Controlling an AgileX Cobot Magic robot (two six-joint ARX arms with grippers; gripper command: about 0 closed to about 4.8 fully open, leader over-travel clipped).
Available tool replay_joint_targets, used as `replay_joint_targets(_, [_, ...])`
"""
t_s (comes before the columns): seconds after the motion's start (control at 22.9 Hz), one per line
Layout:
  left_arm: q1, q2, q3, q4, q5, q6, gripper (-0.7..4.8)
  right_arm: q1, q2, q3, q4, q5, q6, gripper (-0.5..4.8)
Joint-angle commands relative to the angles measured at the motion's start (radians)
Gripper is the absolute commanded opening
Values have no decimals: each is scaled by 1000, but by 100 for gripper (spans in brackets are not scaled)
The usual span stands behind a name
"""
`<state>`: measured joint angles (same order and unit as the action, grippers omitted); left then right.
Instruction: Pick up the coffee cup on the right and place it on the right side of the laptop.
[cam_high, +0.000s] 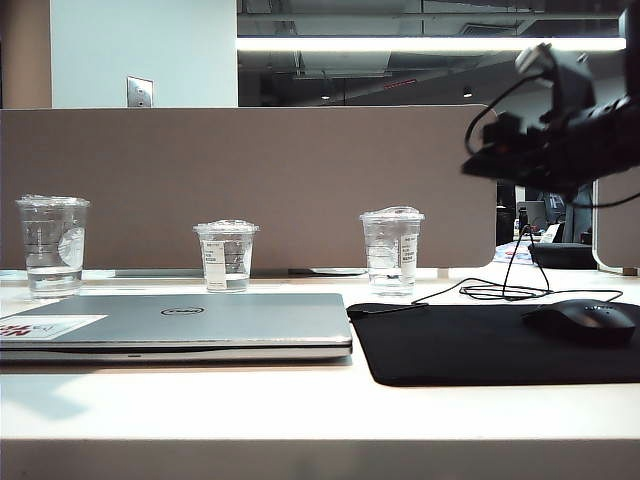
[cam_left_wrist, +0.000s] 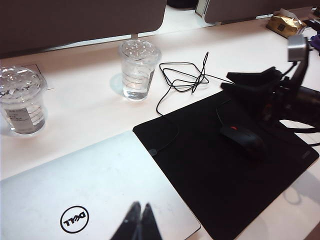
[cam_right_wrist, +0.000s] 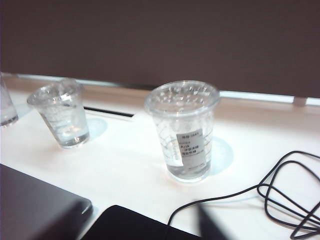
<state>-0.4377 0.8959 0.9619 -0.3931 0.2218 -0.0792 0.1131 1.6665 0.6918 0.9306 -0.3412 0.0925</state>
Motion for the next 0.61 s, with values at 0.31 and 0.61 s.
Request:
replay_joint_targets(0.31, [0,3,7,37,11,0,-5,16,200,195,31,0,0,479])
replay_joint_targets(0.61, [0,4,7,37,27,0,-5,23,421,436,22,-26,0,479])
